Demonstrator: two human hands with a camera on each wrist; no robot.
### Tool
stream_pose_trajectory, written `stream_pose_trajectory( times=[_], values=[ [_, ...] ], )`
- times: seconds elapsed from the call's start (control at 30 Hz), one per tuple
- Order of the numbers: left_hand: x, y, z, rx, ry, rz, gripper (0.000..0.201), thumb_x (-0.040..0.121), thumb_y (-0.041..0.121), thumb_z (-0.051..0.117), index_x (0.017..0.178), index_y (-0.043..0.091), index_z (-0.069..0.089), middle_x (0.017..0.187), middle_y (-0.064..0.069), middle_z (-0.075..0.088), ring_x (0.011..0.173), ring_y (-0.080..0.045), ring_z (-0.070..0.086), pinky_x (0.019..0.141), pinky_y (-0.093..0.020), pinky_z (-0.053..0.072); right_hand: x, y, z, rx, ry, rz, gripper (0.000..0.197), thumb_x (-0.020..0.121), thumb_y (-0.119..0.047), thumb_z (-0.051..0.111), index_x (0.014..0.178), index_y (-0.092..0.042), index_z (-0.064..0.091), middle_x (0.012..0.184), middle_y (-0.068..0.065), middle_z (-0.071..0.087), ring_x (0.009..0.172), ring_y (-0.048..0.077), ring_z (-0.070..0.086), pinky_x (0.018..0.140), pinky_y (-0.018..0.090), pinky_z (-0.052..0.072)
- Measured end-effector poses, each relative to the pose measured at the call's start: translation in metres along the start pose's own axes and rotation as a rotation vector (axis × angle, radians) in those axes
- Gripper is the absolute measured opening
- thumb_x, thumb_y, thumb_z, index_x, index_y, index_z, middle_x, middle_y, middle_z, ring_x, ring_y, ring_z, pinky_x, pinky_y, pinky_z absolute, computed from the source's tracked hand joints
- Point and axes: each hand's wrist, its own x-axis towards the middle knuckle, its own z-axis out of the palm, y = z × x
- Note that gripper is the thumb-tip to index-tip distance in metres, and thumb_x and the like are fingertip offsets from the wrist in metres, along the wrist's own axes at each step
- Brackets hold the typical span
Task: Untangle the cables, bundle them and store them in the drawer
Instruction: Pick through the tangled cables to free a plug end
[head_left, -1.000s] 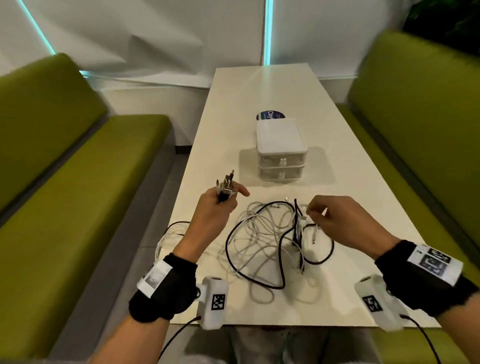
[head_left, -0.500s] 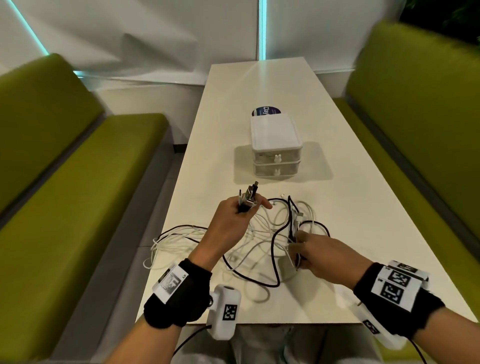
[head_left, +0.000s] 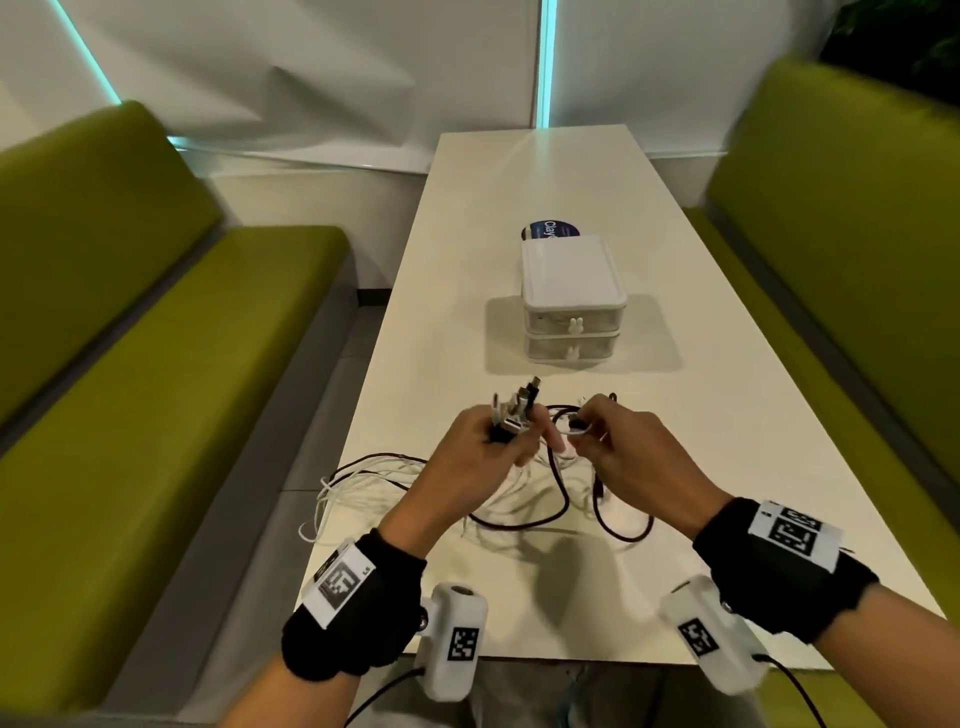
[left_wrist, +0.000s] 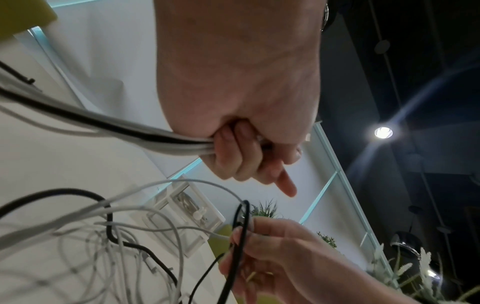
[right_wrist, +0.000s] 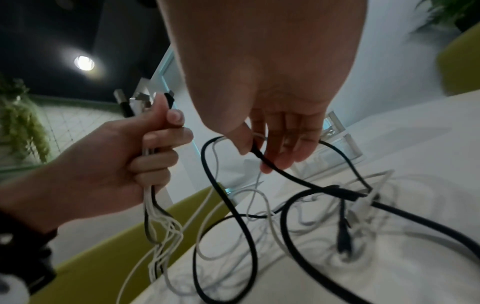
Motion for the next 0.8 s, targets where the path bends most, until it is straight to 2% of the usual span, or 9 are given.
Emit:
stream_pose_trajectory(
  times=[0.1, 0.2, 0.23, 0.3, 0.43, 0.5, 0.57, 0.7, 0.8],
  values=[
    [-0.003, 0.002, 0.005, 0.081, -0.172, -0.041, 0.027, 0.099, 0.013, 0.051, 0.086, 0.000, 0.071, 0.058, 0.011, 0.059, 0.061, -0.004, 0.051, 0.066, -0.014, 0.038, 0.008, -0.009, -0.002, 0.057, 0.131, -0.005, 0.007, 0.094, -0.024, 0.057, 0.096, -0.018, 0.056, 0.079, 0.003, 0.068, 0.068, 0.026, 0.061, 0.062, 0.038, 0.050],
    [0.001, -0.005, 0.010, 0.179, -0.237, -0.109, 0.023, 0.097, 0.020, 0.054, 0.091, 0.012, 0.075, 0.081, 0.004, 0.073, 0.087, -0.004, 0.064, 0.087, -0.020, 0.044, 0.016, -0.014, -0.008, 0.091, 0.250, -0.034, 0.015, 0.095, -0.021, 0.057, 0.108, -0.019, 0.050, 0.076, 0.003, 0.067, 0.067, 0.024, 0.060, 0.063, 0.038, 0.047],
    [0.003, -0.010, 0.010, 0.238, -0.215, -0.137, 0.023, 0.097, 0.026, 0.055, 0.088, 0.017, 0.075, 0.084, 0.003, 0.073, 0.091, -0.008, 0.065, 0.086, -0.024, 0.046, 0.017, -0.015, -0.010, 0.105, 0.222, -0.040, 0.023, 0.094, -0.020, 0.059, 0.114, -0.021, 0.046, 0.074, 0.003, 0.067, 0.066, 0.022, 0.060, 0.063, 0.038, 0.047],
    [0.006, -0.015, 0.012, 0.394, -0.125, -0.176, 0.029, 0.096, 0.036, 0.056, 0.070, 0.023, 0.061, 0.078, -0.005, 0.066, 0.087, -0.024, 0.062, 0.071, -0.032, 0.043, 0.015, -0.015, -0.011, 0.108, 0.136, -0.045, 0.038, 0.092, -0.021, 0.063, 0.122, -0.023, 0.039, 0.070, -0.001, 0.065, 0.062, 0.016, 0.058, 0.060, 0.034, 0.045],
    [0.009, -0.021, 0.009, 0.456, 0.060, -0.212, 0.026, 0.097, 0.033, 0.053, 0.078, 0.017, 0.059, 0.085, -0.013, 0.067, 0.086, -0.034, 0.058, 0.065, -0.034, 0.035, 0.008, -0.010, -0.011, 0.147, -0.030, -0.042, 0.053, 0.088, -0.023, 0.070, 0.127, -0.026, 0.035, 0.067, -0.002, 0.065, 0.051, 0.008, 0.055, 0.051, 0.017, 0.042],
    [0.009, -0.026, 0.007, 0.421, 0.072, -0.213, 0.029, 0.097, 0.036, 0.053, 0.077, 0.016, 0.061, 0.074, -0.009, 0.062, 0.080, -0.030, 0.058, 0.064, -0.034, 0.038, 0.003, -0.010, -0.009, 0.192, -0.097, -0.057, 0.054, 0.087, -0.020, 0.072, 0.126, -0.028, 0.035, 0.067, -0.002, 0.065, 0.048, 0.007, 0.050, 0.048, 0.017, 0.042],
    [0.008, -0.029, 0.009, 0.359, 0.069, -0.191, 0.029, 0.095, 0.039, 0.054, 0.087, 0.016, 0.069, 0.071, -0.003, 0.066, 0.073, -0.019, 0.060, 0.067, -0.036, 0.045, 0.001, -0.014, -0.007, 0.267, -0.118, -0.093, 0.057, 0.085, -0.015, 0.073, 0.125, -0.031, 0.036, 0.072, -0.003, 0.066, 0.052, 0.010, 0.051, 0.052, 0.023, 0.044],
    [0.005, -0.025, 0.011, 0.162, 0.155, -0.180, 0.029, 0.091, 0.040, 0.060, 0.081, 0.015, 0.069, 0.050, 0.017, 0.055, 0.051, 0.002, 0.048, 0.053, -0.016, 0.033, 0.003, -0.019, 0.000, 0.298, -0.098, -0.164, 0.060, 0.086, -0.011, 0.071, 0.126, -0.039, 0.036, 0.081, -0.019, 0.070, 0.074, 0.012, 0.062, 0.077, 0.028, 0.050],
    [0.002, -0.022, 0.010, 0.055, 0.171, -0.129, 0.040, 0.080, 0.051, 0.064, 0.095, 0.016, 0.076, 0.064, 0.021, 0.067, 0.062, 0.006, 0.057, 0.061, -0.015, 0.041, 0.001, -0.026, 0.003, 0.373, -0.054, -0.187, 0.053, 0.090, -0.014, 0.067, 0.128, -0.035, 0.037, 0.082, -0.015, 0.070, 0.078, 0.013, 0.066, 0.082, 0.031, 0.053]
  ],
)
